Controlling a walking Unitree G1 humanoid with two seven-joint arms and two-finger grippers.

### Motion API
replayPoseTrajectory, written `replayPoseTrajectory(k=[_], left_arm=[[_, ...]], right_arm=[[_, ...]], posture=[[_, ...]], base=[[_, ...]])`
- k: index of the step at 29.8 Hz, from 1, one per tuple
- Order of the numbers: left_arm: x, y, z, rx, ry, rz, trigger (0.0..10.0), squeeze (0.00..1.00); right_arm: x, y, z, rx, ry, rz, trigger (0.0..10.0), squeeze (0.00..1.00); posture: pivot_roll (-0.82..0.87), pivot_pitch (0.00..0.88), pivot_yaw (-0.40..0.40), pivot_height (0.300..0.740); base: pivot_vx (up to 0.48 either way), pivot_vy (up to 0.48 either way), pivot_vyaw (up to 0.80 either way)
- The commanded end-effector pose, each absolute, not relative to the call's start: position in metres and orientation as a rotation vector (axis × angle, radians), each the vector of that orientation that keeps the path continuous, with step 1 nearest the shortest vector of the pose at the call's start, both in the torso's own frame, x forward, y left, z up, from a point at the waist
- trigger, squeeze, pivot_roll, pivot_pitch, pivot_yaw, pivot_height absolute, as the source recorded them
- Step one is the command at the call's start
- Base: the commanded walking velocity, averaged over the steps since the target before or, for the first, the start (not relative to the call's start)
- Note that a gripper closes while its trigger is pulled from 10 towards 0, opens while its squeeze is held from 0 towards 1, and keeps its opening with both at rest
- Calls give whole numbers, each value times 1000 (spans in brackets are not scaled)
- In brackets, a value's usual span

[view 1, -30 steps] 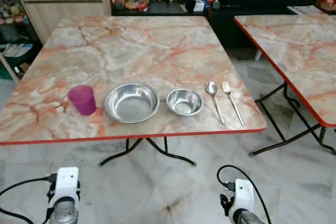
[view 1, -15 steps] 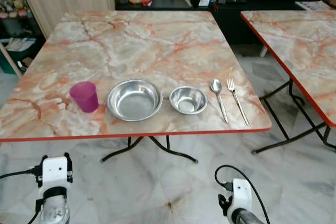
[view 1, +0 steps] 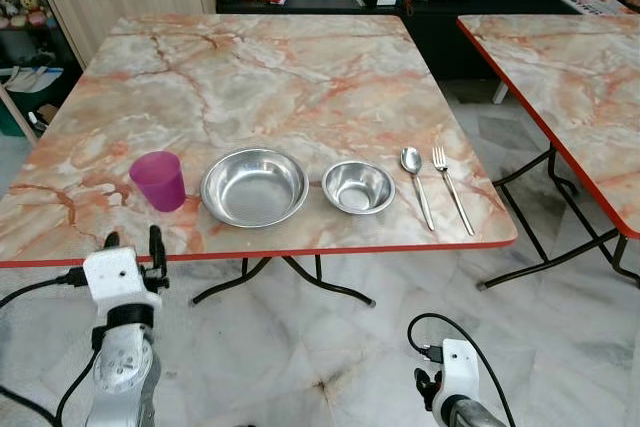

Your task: Setting the table

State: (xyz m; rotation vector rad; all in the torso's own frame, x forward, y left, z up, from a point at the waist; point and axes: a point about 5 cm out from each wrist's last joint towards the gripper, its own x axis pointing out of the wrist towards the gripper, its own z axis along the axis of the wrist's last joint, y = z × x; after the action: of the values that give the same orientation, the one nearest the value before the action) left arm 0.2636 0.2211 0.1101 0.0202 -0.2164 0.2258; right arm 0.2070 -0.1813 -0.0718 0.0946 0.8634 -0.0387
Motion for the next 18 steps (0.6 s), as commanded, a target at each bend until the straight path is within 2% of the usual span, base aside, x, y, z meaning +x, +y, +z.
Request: replayPoseTrajectory(k=[1, 3, 8, 18], left_arm=[[268, 211, 114, -20, -201, 165, 10000, 0], [267, 211, 115, -24, -198, 162, 10000, 0], [282, 196, 115, -239, -118, 172, 10000, 0], [304, 180, 132, -494, -91, 168, 10000, 0]], right_arm=[[205, -181, -73, 92, 871, -38, 10000, 0], [205, -181, -73, 92, 871, -39, 10000, 0], [203, -182, -74, 93, 877, -43, 10000, 0], [205, -180, -73, 100, 869, -46, 10000, 0]], posture=[[164, 129, -60, 740], [164, 129, -60, 740], [156, 127, -59, 740], [141, 120, -56, 740]], base=[[0, 0, 0], [0, 0, 0], [0, 0, 0], [0, 0, 0]])
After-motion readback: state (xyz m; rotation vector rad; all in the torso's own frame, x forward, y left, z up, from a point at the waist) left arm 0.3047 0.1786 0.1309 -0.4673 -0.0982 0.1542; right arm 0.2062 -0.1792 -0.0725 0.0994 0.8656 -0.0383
